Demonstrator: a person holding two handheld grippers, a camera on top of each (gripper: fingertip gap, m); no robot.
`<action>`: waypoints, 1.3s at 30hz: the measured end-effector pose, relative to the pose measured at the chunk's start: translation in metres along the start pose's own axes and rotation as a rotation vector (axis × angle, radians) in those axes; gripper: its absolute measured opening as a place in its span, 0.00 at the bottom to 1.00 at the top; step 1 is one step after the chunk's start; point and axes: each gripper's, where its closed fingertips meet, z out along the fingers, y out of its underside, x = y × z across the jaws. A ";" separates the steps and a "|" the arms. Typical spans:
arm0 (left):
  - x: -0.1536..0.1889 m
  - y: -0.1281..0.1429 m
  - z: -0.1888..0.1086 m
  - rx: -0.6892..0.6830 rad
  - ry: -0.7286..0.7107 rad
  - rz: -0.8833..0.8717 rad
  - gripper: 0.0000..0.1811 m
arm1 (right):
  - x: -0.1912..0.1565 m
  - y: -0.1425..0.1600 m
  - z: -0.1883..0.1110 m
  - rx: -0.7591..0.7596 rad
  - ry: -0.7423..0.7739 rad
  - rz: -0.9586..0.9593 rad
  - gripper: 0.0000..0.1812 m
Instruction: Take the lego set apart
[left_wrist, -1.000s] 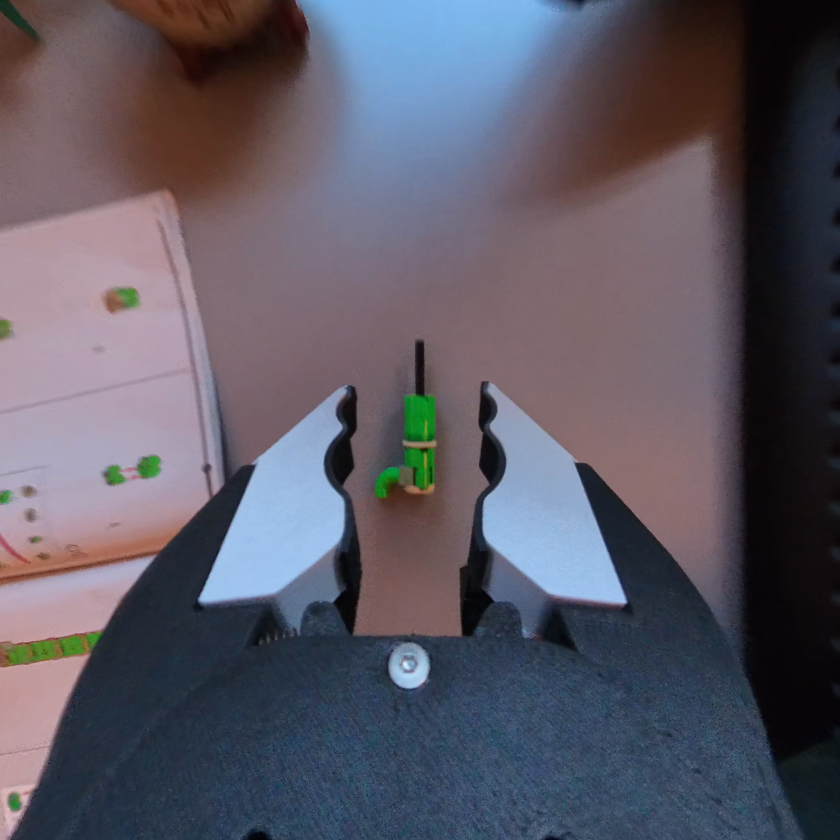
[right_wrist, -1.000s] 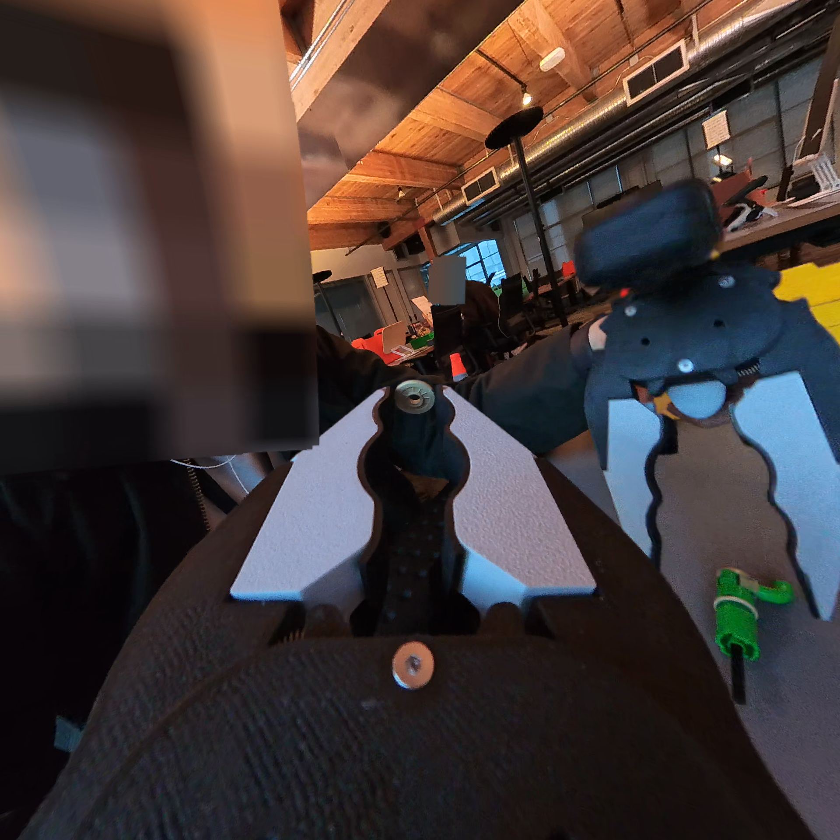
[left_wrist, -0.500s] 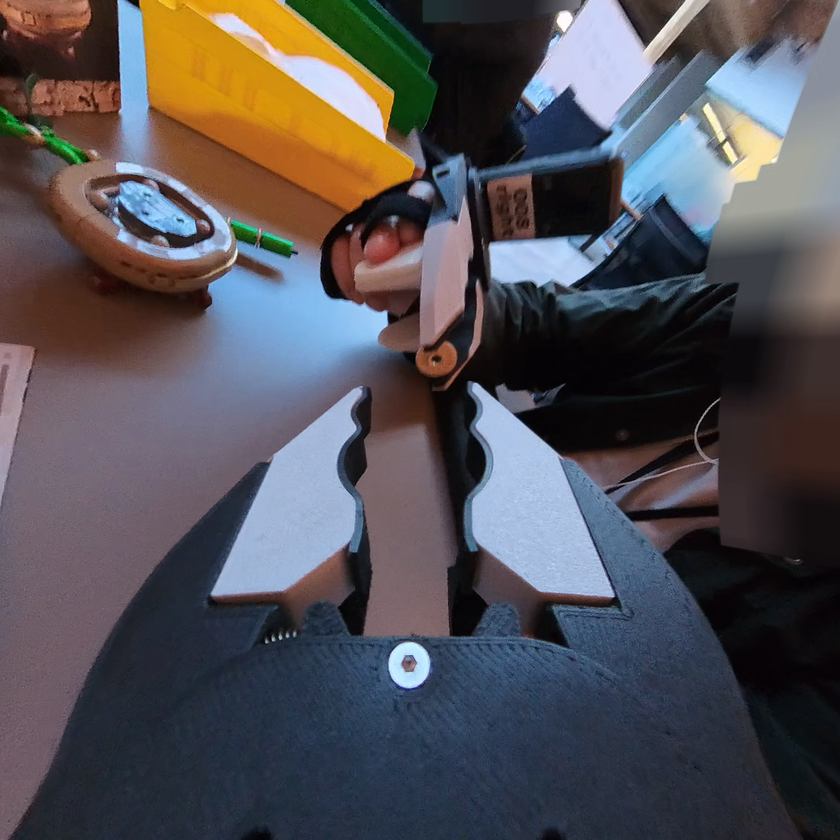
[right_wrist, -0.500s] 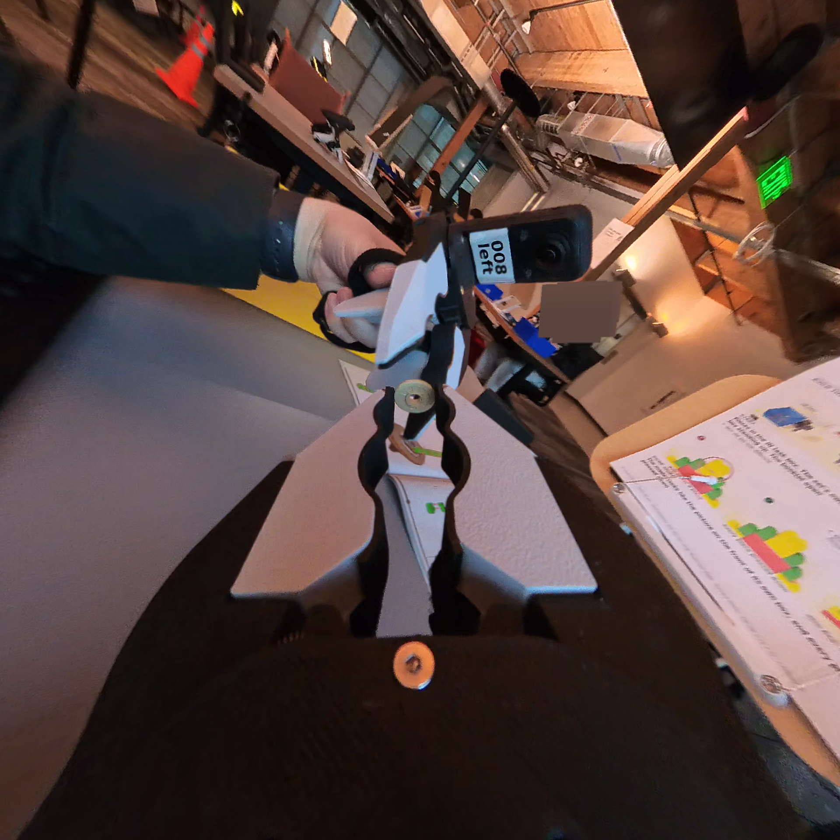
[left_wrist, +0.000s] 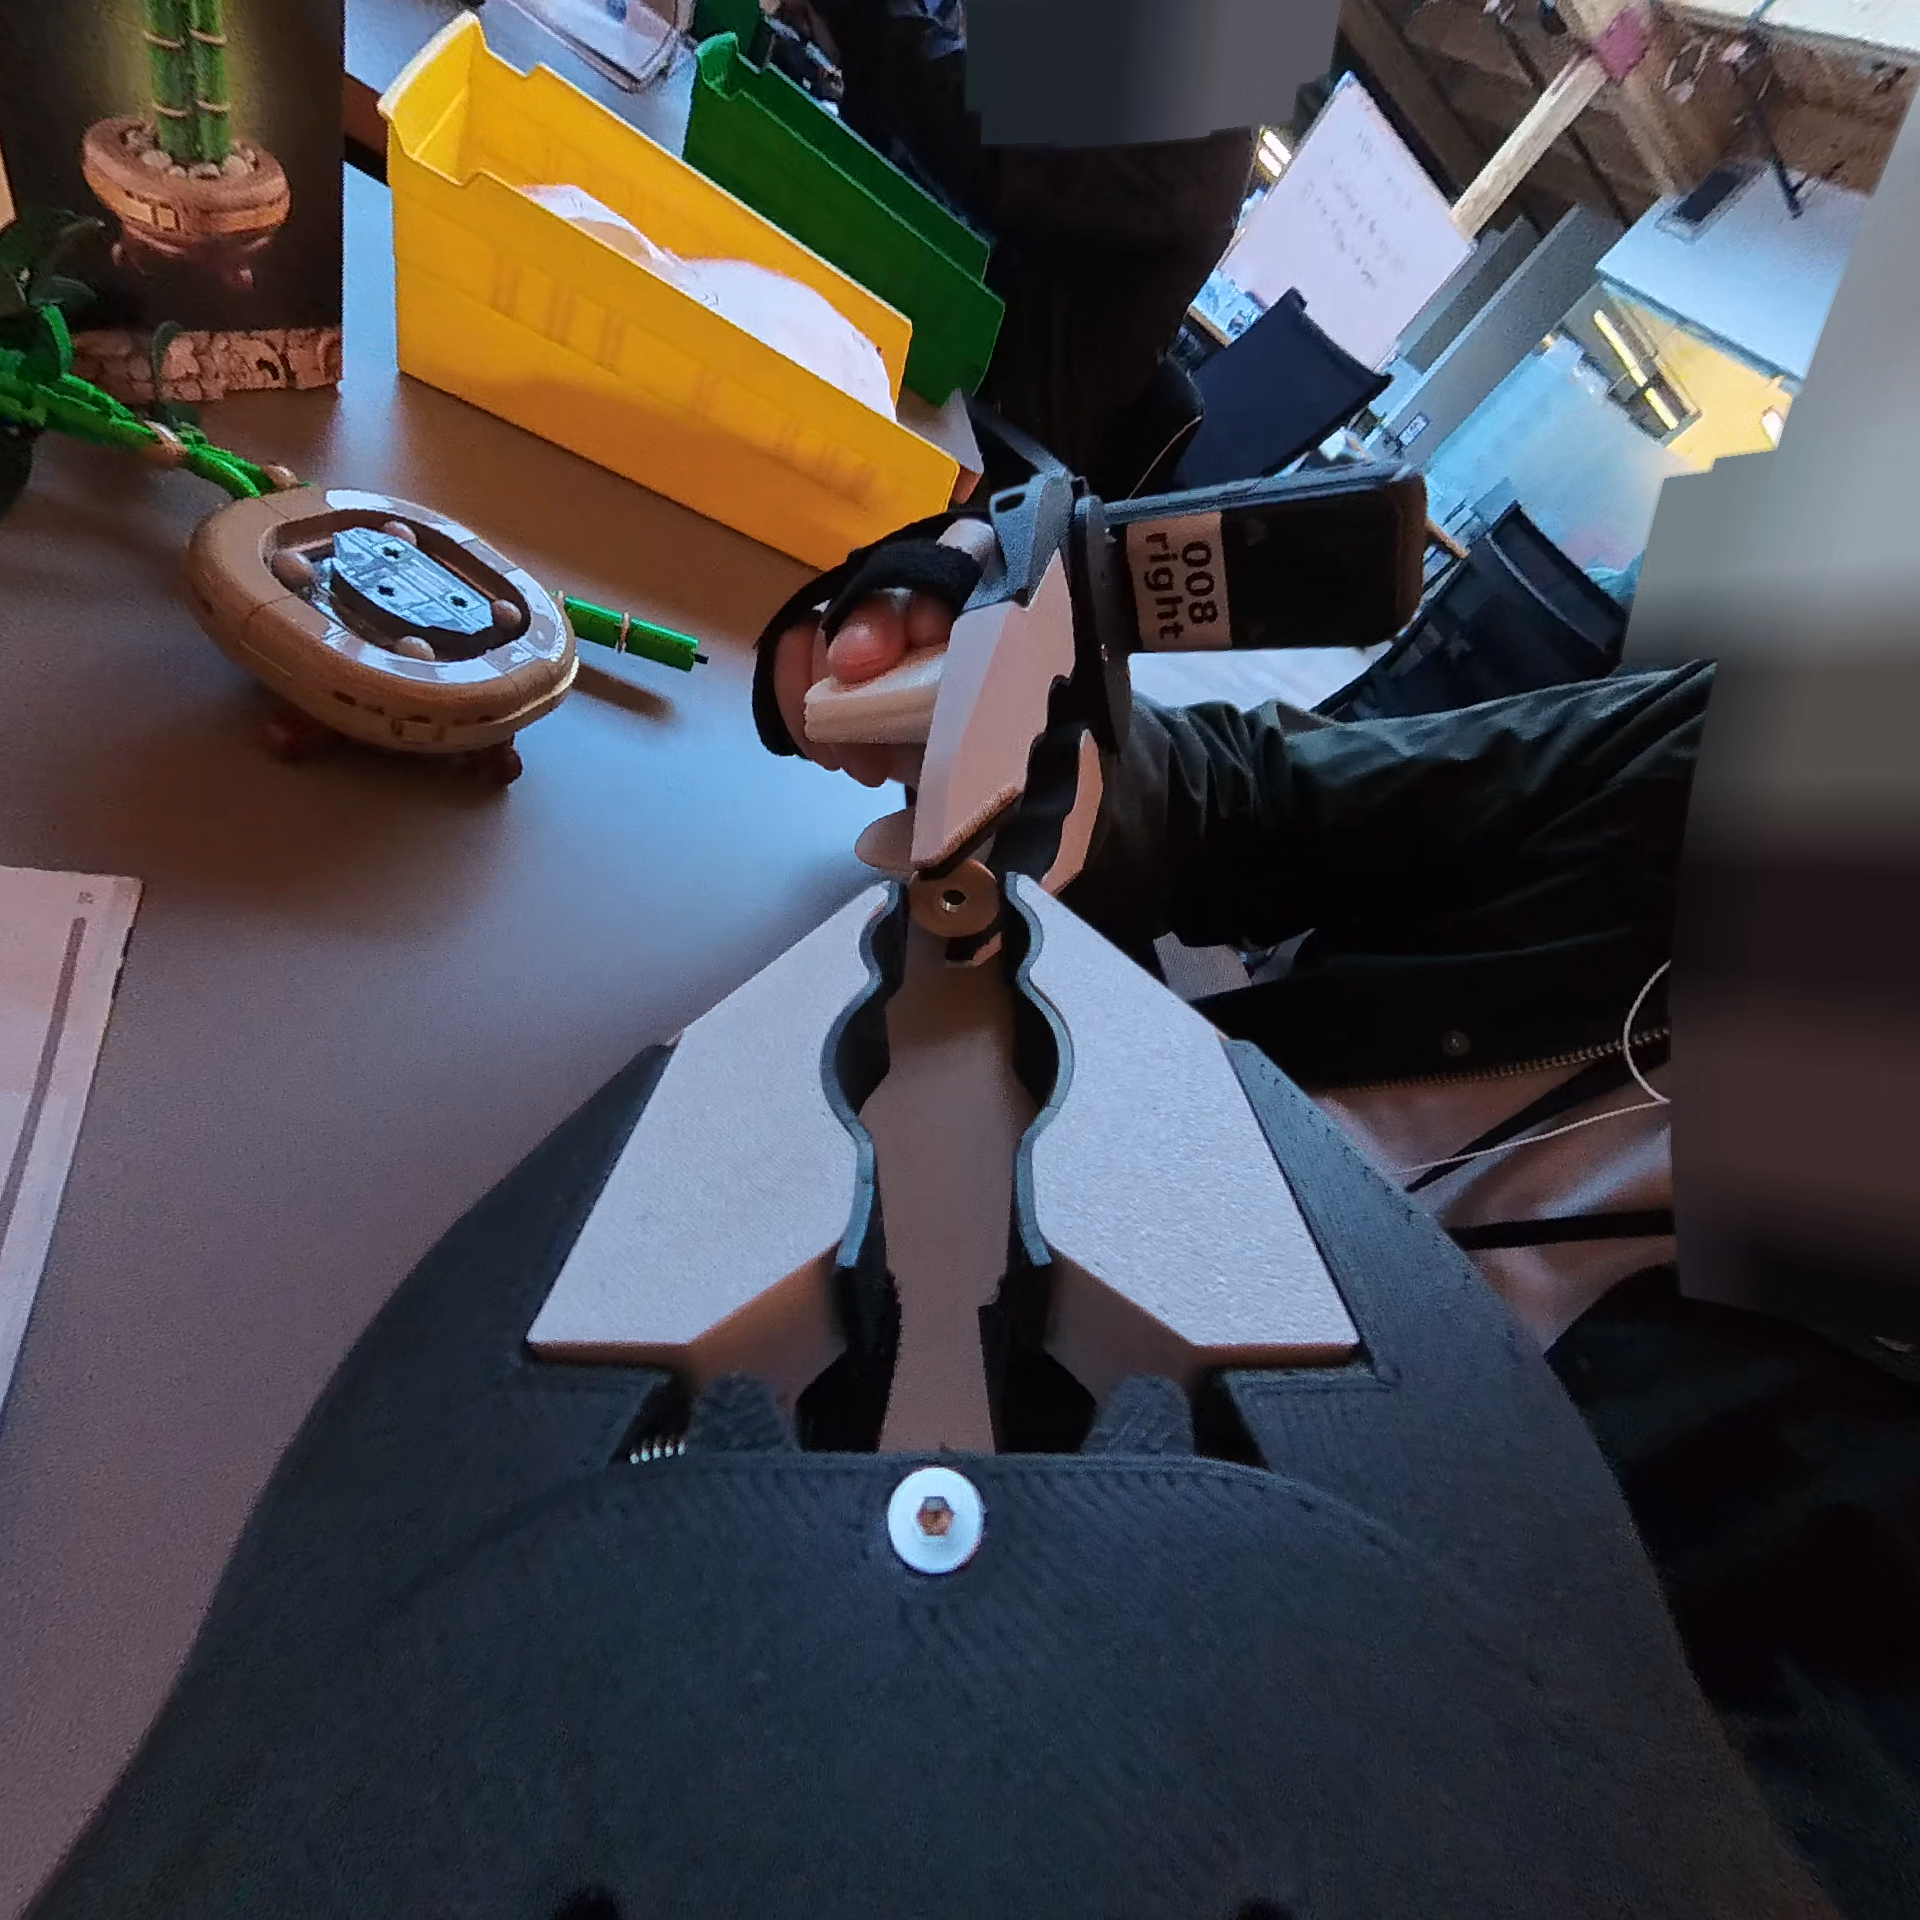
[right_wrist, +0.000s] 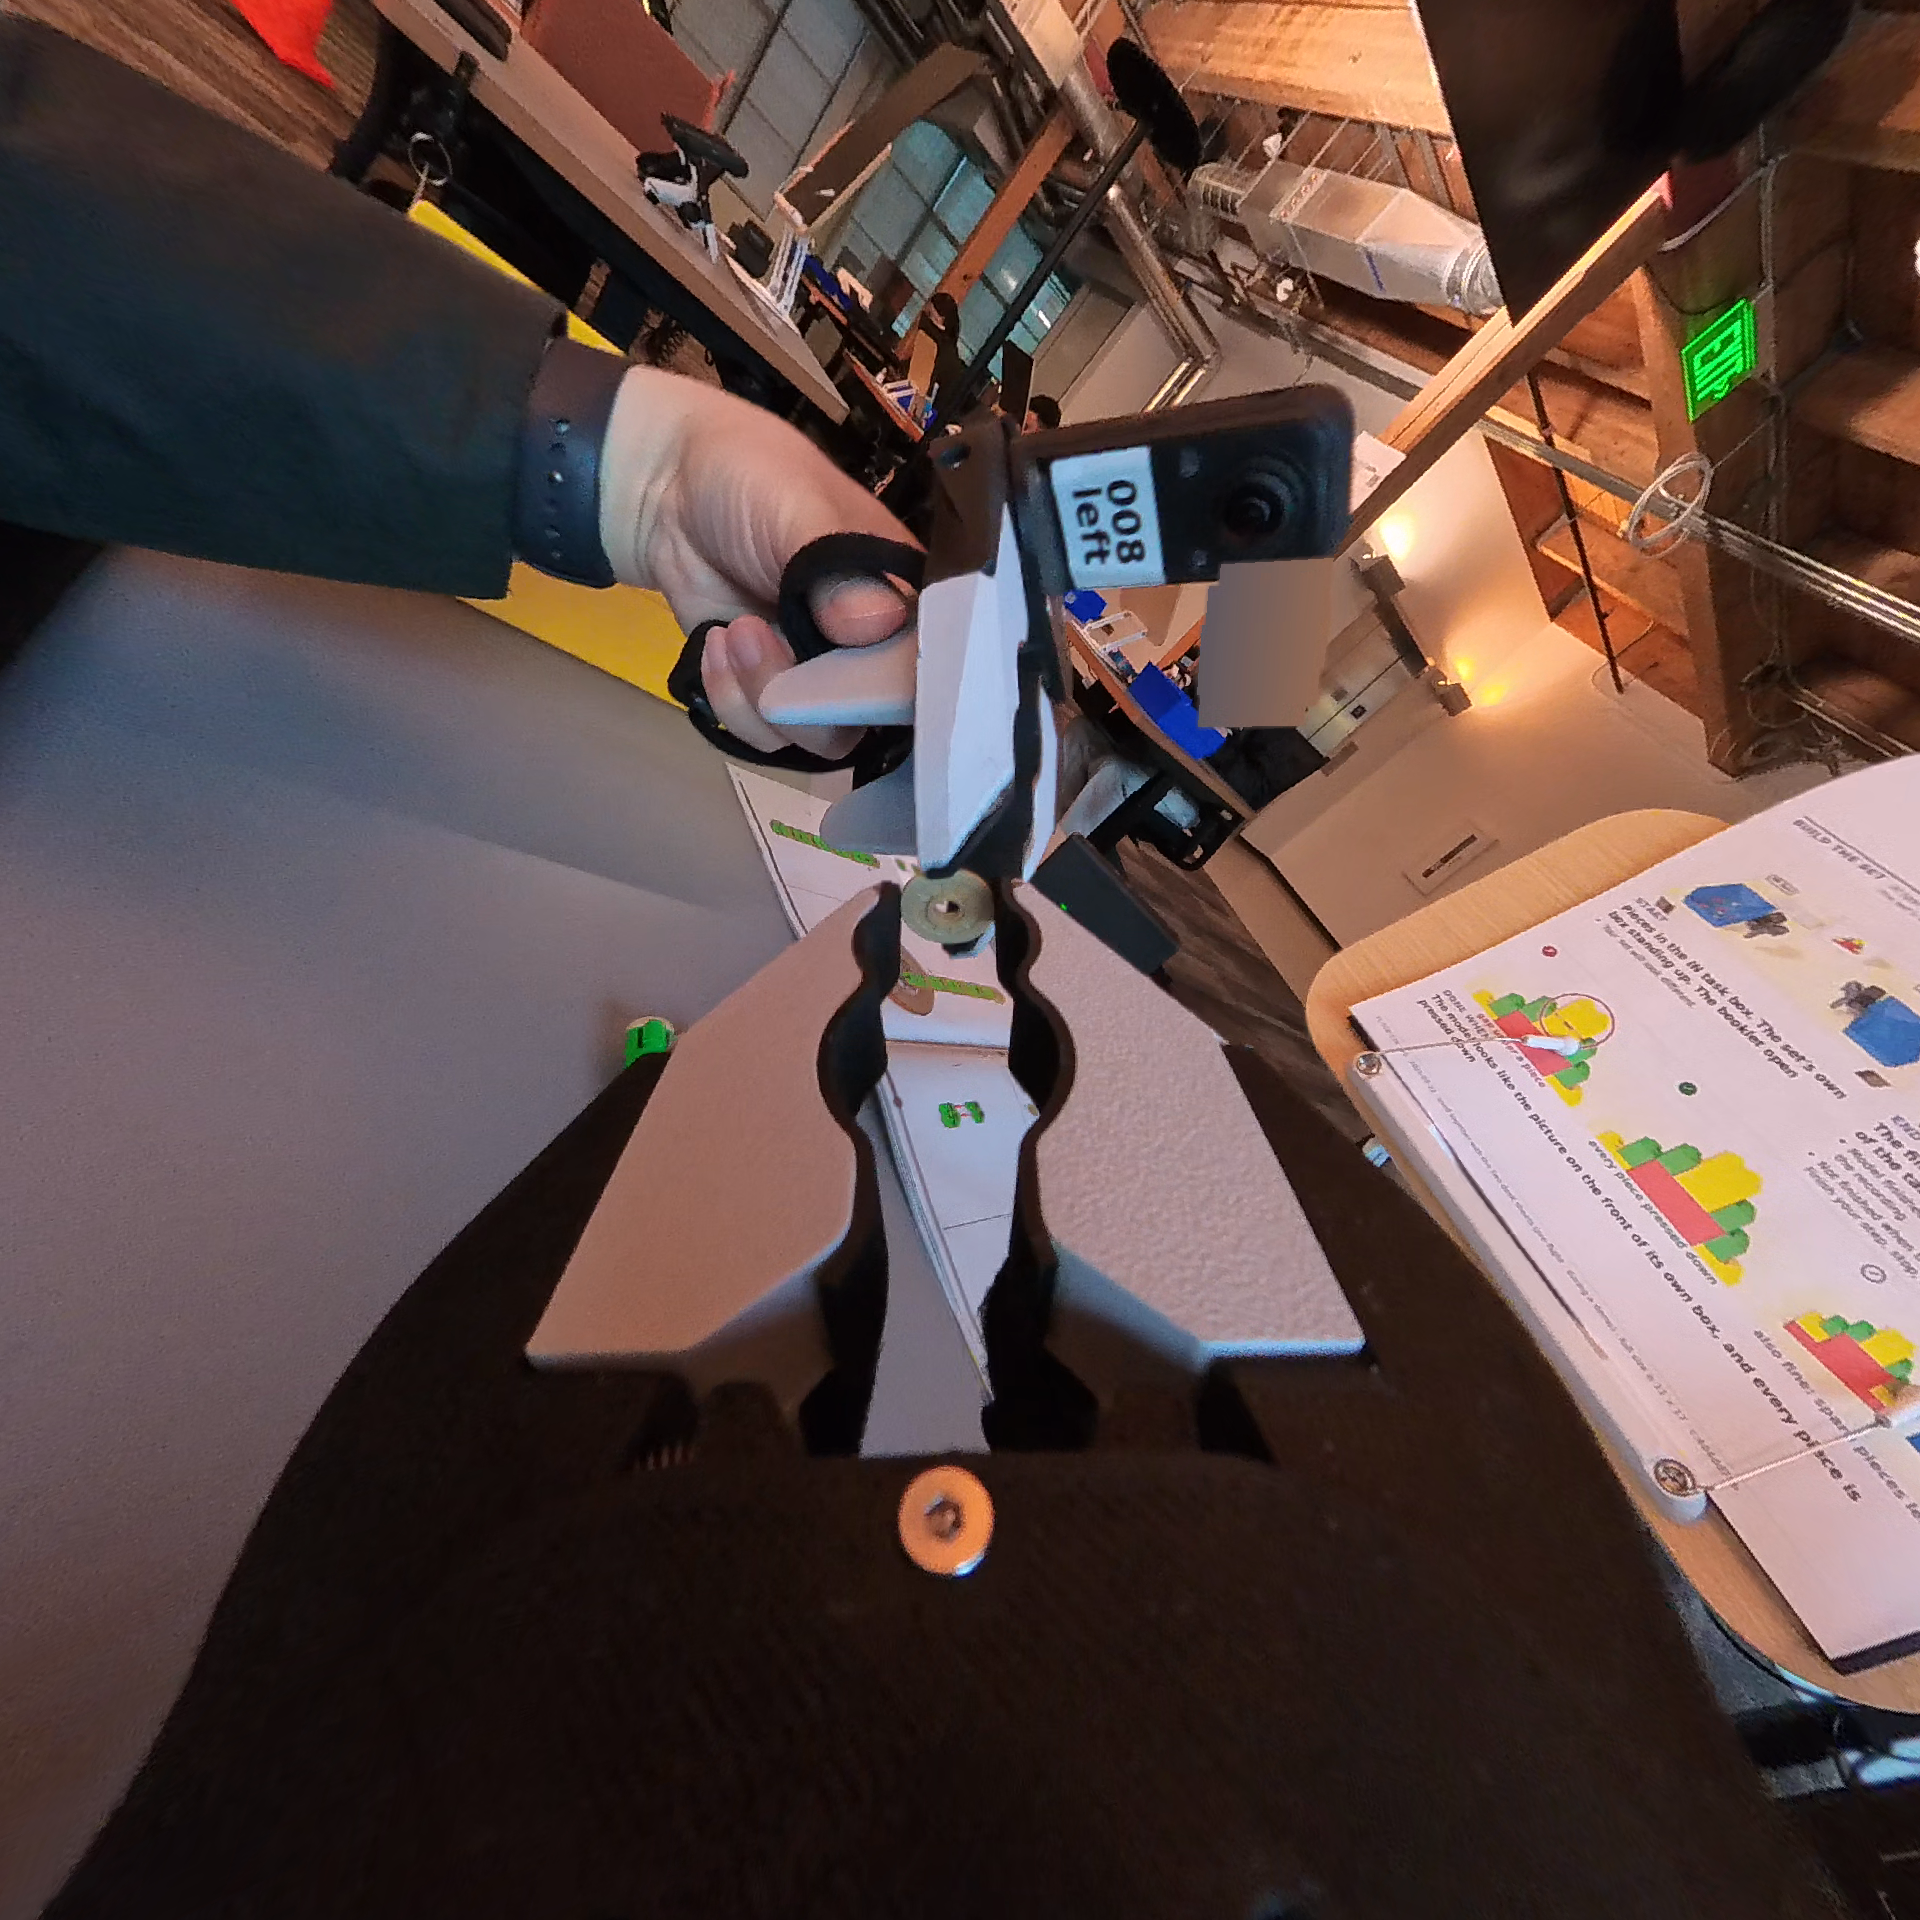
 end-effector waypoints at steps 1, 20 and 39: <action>-0.001 0.002 0.000 -0.008 -0.007 0.007 0.09 | -0.001 0.001 0.001 -0.004 -0.002 -0.006 0.09; 0.001 0.099 -0.352 -0.367 -1.639 -0.208 0.09 | 0.005 0.033 0.010 -0.085 0.025 0.109 0.21; -0.026 0.154 -0.400 -0.111 -1.679 -0.623 0.23 | -0.073 0.099 0.022 -0.366 -0.385 0.479 0.26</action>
